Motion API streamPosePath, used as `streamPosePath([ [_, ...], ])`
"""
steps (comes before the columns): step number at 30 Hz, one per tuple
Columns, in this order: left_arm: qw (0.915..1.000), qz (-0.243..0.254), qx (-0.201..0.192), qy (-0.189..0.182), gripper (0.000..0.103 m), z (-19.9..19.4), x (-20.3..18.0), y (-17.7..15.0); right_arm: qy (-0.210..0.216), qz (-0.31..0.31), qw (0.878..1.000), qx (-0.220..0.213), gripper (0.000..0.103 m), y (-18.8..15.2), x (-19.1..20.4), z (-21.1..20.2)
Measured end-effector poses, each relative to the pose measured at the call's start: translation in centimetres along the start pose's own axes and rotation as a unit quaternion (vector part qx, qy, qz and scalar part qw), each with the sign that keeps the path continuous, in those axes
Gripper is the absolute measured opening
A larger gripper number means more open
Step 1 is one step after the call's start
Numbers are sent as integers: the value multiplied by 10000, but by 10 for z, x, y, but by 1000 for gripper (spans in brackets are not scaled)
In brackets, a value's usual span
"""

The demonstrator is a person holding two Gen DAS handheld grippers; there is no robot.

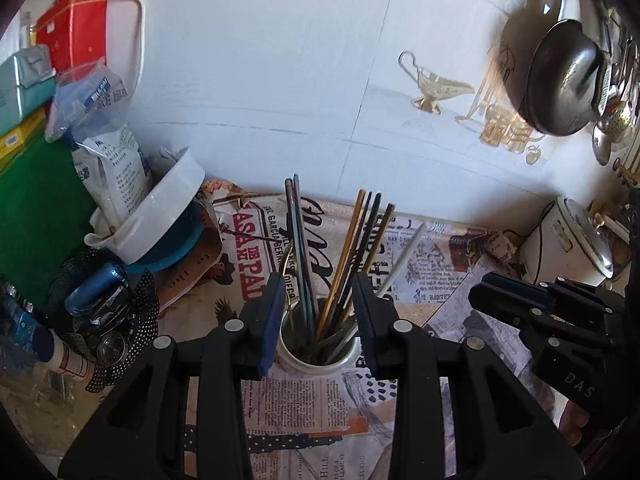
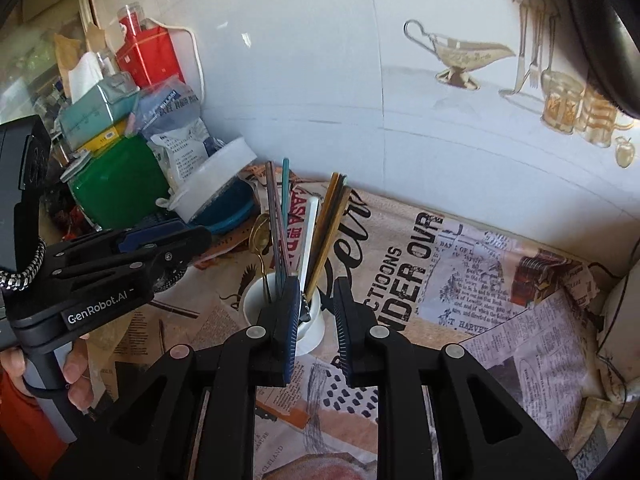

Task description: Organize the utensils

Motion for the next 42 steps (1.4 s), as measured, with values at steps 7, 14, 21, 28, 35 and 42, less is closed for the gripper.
streamPosePath([
  [7,9942,-12,-1079,26,42,-92,-47,5,38,-247,9950,-970,16,10,-17,-98],
  [14,9798,335,-1968,-150,47,-185,-81,-1,-83,-244,9806,-1942,16,13,-24,-189],
  [21,9668,660,-2450,-307,69,-261,-87,-26,-346,-331,9637,-2626,18,-1,8,-258],
  [28,9552,714,-2861,-252,102,-318,-71,-54,-433,-264,9577,-2832,52,-29,38,-290],
  [35,9541,772,-2880,-280,102,-341,-56,-77,-642,-139,9528,-2965,95,-53,60,-310],
  [42,9563,774,-2798,-341,102,-345,-50,-92,-792,-134,9530,-2922,100,-64,71,-314],
])
Point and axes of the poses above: each gripper's, at about its wrist camera, not at the fingertips, and z roughly the way its jaws point, x to its left, y to its top, the point moved 8 cm from there along z, roughly the way its jaws point, and after that the axes turned 8 degrees about -z, right-handed, at the moved point
